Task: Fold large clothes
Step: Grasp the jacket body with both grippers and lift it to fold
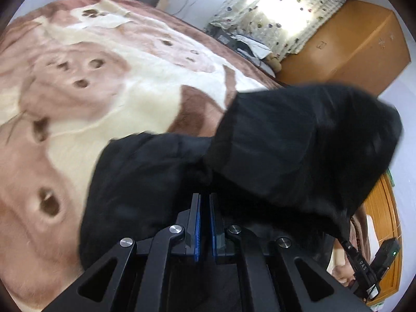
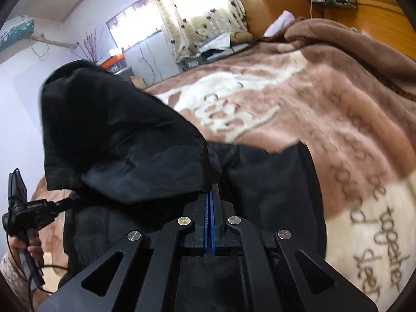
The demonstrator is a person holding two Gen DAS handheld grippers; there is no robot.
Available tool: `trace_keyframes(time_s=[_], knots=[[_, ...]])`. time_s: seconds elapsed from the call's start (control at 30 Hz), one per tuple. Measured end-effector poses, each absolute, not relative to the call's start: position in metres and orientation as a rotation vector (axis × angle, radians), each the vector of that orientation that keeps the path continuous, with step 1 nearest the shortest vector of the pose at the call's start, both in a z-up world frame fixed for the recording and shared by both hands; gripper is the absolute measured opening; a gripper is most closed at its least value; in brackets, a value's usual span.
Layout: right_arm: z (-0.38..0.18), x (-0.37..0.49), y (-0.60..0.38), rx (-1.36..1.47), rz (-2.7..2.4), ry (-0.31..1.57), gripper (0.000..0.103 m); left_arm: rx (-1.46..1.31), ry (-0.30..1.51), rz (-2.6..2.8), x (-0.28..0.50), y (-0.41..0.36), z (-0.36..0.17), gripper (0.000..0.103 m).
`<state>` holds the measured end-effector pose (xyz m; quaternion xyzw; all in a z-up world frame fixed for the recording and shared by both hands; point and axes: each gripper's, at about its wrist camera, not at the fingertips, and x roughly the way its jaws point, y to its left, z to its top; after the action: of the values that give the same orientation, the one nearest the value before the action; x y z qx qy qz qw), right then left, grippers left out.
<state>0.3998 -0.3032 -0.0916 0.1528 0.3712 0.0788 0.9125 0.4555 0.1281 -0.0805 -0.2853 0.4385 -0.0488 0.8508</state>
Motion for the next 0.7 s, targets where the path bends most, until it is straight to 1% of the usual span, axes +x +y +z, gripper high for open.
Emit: trace_keyframes(time_s=[0.13, 0.3, 0.47, 0.53, 0.6, 0.63, 0.67, 0.7], knots=[[-0.099, 0.388, -0.320, 0.372, 0.116, 0.802, 0.000, -0.644, 0.944, -0.067, 0.433, 0.149, -0.087, 0.006], [-0.099, 0.373, -0.342, 0.422, 0.061, 0.813, 0.000, -0.671, 0.949, -0.061, 0.416, 0.165, -0.081, 0.006], [-0.068, 0.356, -0.341, 0.396, 0.142, 0.765, 0.001, -0.626, 0.896, -0.077, 0.409, 0.165, -0.048, 0.006], [-0.052, 0.352, -0.334, 0.367, 0.196, 0.741, 0.001, -0.602, 0.876, -0.108, 0.411, 0.156, -0.031, 0.009], [-0.032, 0.349, -0.320, 0.292, 0.231, 0.719, 0.004, -0.561, 0.872, -0.137, 0.416, 0.142, -0.016, 0.021], [-0.024, 0.348, -0.313, 0.261, 0.256, 0.708, 0.011, -0.547, 0.875, -0.157, 0.419, 0.136, -0.011, 0.037], [-0.016, 0.348, -0.303, 0.229, 0.290, 0.703, 0.022, -0.536, 0.875, -0.181, 0.422, 0.129, -0.007, 0.054], [-0.013, 0.348, -0.297, 0.213, 0.308, 0.705, 0.028, -0.525, 0.872, -0.215, 0.426, 0.117, -0.003, 0.063]])
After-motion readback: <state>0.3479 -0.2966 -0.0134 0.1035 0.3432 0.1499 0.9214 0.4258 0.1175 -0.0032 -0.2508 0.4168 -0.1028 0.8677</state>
